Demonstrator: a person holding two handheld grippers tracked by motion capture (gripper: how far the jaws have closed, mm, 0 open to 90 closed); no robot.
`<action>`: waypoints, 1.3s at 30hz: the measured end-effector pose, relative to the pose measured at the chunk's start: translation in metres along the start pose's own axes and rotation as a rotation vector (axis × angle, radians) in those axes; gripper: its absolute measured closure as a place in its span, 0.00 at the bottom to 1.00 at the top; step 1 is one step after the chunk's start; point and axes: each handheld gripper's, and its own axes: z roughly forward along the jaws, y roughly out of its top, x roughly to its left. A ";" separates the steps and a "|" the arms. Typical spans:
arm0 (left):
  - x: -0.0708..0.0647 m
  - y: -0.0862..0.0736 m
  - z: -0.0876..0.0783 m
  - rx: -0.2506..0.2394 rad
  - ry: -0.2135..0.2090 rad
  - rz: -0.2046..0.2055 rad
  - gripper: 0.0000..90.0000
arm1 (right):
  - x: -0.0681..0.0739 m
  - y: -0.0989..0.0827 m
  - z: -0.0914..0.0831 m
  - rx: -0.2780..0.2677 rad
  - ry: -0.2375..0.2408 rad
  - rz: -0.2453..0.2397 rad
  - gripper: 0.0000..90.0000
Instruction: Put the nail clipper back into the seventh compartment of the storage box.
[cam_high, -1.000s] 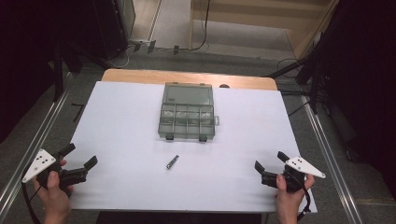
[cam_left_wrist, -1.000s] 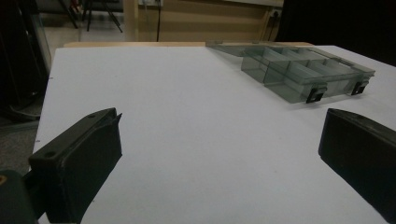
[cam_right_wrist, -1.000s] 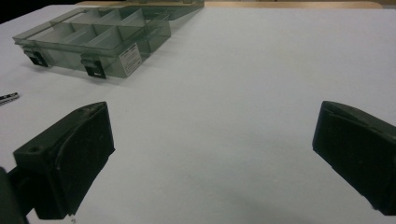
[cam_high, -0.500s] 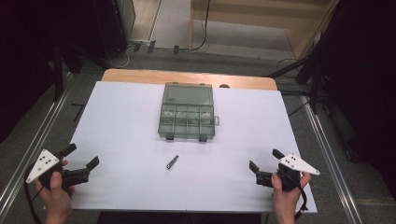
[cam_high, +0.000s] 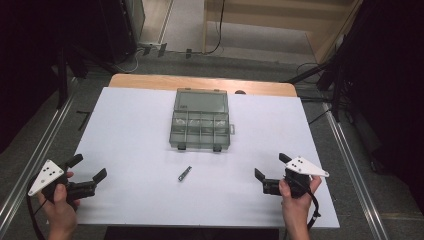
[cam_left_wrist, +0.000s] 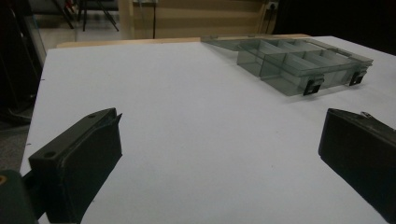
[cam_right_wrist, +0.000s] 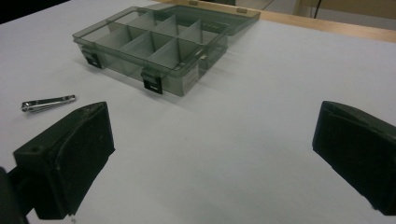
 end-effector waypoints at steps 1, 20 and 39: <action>0.000 0.000 0.000 0.000 0.000 0.000 0.00 | 0.000 0.000 0.000 0.000 0.000 0.000 0.00; 0.000 0.000 0.001 0.003 -0.002 0.001 0.00 | 0.038 0.036 0.040 0.086 0.228 -0.037 0.54; -0.001 0.000 0.002 0.006 0.004 0.005 0.00 | 0.087 0.044 0.091 0.236 0.280 -0.173 1.00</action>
